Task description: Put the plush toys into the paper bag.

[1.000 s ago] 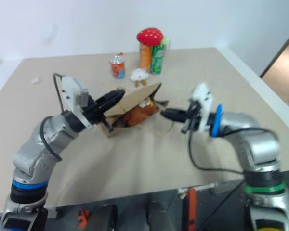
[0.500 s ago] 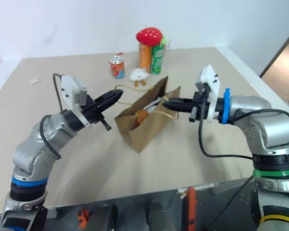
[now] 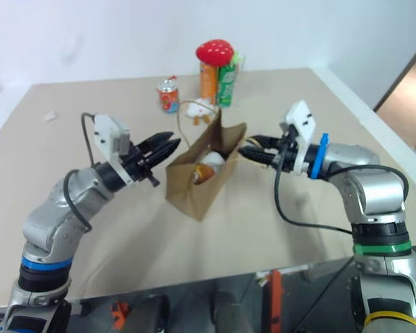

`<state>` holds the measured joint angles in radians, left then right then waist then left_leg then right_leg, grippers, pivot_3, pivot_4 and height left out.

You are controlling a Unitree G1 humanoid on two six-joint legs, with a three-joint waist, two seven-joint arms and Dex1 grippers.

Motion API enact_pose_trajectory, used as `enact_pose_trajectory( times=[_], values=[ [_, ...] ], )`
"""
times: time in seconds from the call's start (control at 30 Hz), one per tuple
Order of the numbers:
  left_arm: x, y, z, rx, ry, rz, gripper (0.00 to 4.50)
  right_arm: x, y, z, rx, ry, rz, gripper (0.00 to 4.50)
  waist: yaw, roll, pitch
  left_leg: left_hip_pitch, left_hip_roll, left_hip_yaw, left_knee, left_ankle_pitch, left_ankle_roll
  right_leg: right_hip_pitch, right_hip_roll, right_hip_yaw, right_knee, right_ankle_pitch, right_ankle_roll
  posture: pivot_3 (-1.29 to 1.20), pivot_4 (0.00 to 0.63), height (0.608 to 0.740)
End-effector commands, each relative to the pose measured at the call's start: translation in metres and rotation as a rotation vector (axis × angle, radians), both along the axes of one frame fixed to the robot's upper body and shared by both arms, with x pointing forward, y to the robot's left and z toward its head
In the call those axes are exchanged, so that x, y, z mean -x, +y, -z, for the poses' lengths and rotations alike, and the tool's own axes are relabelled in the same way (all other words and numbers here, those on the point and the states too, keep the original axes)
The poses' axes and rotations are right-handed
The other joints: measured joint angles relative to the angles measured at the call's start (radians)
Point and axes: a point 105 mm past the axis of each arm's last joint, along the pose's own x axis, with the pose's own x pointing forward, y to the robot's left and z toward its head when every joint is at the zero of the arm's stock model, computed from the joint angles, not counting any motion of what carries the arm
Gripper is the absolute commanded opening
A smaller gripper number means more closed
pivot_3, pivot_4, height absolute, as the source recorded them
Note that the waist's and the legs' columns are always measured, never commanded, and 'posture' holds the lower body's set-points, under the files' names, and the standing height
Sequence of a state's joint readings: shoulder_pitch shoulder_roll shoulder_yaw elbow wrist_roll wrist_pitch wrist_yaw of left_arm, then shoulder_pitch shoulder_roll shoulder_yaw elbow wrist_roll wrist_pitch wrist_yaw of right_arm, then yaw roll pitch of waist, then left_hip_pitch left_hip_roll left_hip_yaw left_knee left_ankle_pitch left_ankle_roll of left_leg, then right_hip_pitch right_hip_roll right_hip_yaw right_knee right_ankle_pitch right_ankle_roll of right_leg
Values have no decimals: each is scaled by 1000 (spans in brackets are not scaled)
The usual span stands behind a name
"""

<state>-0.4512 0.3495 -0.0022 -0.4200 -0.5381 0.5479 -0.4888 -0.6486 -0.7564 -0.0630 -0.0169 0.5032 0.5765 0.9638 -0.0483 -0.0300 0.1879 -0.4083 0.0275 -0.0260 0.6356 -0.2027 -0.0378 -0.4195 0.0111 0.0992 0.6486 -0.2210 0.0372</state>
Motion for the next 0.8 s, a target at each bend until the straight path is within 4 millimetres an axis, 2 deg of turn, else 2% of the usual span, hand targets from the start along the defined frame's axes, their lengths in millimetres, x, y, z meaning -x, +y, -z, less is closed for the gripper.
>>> enact_pose_trajectory(
  times=[0.03,0.1,0.13,0.17,0.2,0.23,0.33,0.53,0.63,0.73,0.8],
  values=[
    [3,5,-12,10,-46,11,2580,-3,-12,-41,-71,-163,71,3310,-1,0,0,0,0,0,0,0,0,0,0,0,0,0,0,0,150,740],
    [4,6,-14,11,-52,17,3179,0,-12,-47,-96,-163,61,3974,0,0,0,0,0,0,0,0,0,0,0,0,0,0,0,0,150,740],
    [4,6,-14,7,-54,22,3752,1,-12,-48,-108,-157,61,4472,0,0,0,0,0,0,0,0,0,0,0,0,0,0,0,0,150,740],
    [4,6,-14,2,-56,27,3752,2,-12,-50,-122,-148,55,4472,0,0,0,0,0,0,0,0,0,0,0,0,0,0,0,0,150,740],
    [5,6,-13,-4,-57,30,4208,3,-12,-52,-137,-144,50,4500,0,0,0,0,0,0,0,0,0,0,0,0,0,0,0,0,150,740],
    [5,5,-13,-8,-58,36,4414,3,-13,-55,-157,-145,57,4500,0,0,0,0,0,0,0,0,0,0,0,0,0,0,0,0,150,740],
    [10,2,-10,-20,-59,65,4414,4,-19,-56,-201,-117,78,4500,0,0,0,0,0,0,0,0,0,0,0,0,0,0,0,0,150,740],
    [18,1,-11,-9,-72,118,4414,-4,-60,-46,-296,-66,216,4500,0,0,0,0,0,0,0,0,0,0,0,0,0,0,0,0,150,740],
    [26,0,-9,-38,-80,168,4414,-6,-75,-31,-304,-24,263,4500,0,0,0,0,0,0,0,0,0,0,0,1,0,0,0,0,150,740],
    [29,6,-5,-62,-83,174,4414,-5,-76,-11,-264,27,271,4500,-1,0,0,1,0,1,0,0,0,0,0,1,0,0,0,0,150,740],
    [28,15,-2,-74,-84,148,4500,-2,-77,5,-187,49,271,3825,-1,0,0,1,0,2,0,0,0,0,0,2,0,0,0,0,150,740]
  ],
)
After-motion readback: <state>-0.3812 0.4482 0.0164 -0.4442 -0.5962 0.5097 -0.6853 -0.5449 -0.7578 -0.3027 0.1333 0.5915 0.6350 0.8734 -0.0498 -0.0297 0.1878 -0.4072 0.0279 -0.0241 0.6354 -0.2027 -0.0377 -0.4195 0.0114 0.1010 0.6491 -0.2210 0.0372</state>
